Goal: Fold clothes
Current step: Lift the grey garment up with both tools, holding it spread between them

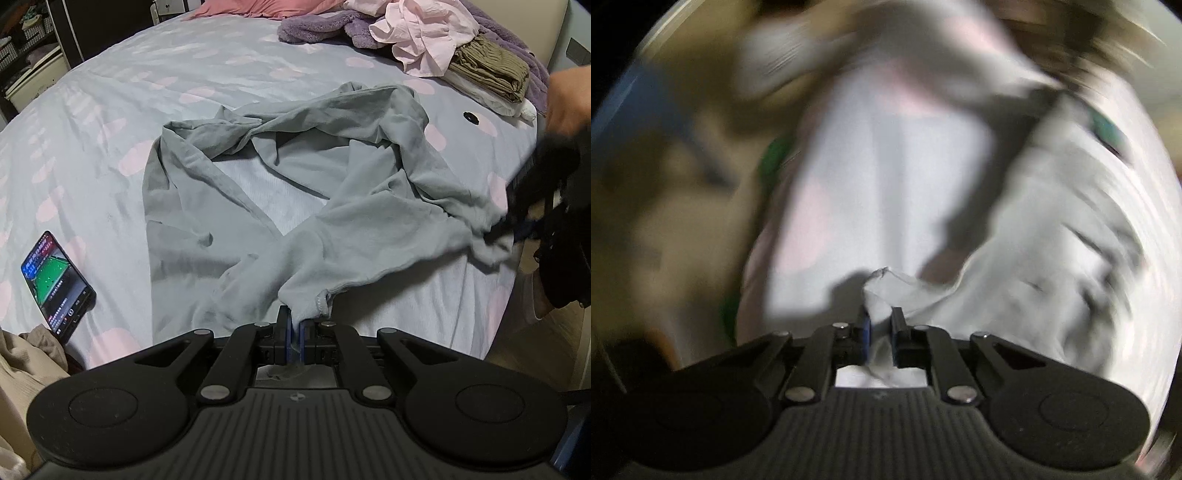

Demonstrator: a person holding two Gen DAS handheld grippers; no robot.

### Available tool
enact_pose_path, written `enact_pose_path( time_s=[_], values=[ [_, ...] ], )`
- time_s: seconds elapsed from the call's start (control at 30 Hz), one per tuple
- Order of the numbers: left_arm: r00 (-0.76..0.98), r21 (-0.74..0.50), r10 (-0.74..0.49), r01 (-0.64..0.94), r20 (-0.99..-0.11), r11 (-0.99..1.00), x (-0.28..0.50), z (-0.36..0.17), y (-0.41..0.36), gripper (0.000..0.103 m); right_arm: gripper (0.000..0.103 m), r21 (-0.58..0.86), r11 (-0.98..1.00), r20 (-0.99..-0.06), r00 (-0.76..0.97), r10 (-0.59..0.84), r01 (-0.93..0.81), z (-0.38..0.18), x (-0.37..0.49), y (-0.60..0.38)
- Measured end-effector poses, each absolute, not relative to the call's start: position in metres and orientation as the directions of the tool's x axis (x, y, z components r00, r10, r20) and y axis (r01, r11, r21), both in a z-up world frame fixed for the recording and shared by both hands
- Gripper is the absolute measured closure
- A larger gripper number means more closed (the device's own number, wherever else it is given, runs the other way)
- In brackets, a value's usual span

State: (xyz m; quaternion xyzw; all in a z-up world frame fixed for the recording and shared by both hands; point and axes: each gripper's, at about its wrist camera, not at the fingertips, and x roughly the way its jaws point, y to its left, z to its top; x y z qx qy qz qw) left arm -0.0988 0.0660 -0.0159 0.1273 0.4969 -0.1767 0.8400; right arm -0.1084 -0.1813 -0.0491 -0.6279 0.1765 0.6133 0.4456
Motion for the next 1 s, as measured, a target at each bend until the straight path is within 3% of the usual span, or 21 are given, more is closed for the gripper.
enact_pose_path(
  time_s=[0.17,0.37,0.6,0.8,1.0],
  values=[
    [0.581,0.099,-0.109,0.314,-0.806,0.944,-0.090,0.021,0.076,0.101,0.092,-0.498,-0.163,-0.771,0.349,0.533,-0.852,0.034,-0.061,-0.194],
    [0.741,0.079,-0.118,0.225,-0.661,0.971,-0.090,0.117,0.085,0.101,0.093,-0.547,0.264,-0.515,0.568,0.642,-0.794,0.134,-0.014,-0.212],
    [0.869,0.152,-0.046,0.139,-0.493,0.979,-0.094,0.239,0.083,0.101,0.093,-0.609,0.420,-0.303,0.687,0.660,-0.673,0.245,-0.008,-0.232],
    [0.960,0.238,0.022,0.047,-0.279,0.970,-0.117,0.365,0.072,0.101,0.093,-0.658,0.482,-0.111,0.708,0.697,-0.579,0.336,-0.039,-0.251],
    [0.996,0.278,0.033,-0.008,-0.085,0.961,-0.152,0.448,0.048,0.101,0.093,-0.649,0.577,0.107,0.691,0.715,-0.496,0.412,-0.083,-0.279]
  ],
)
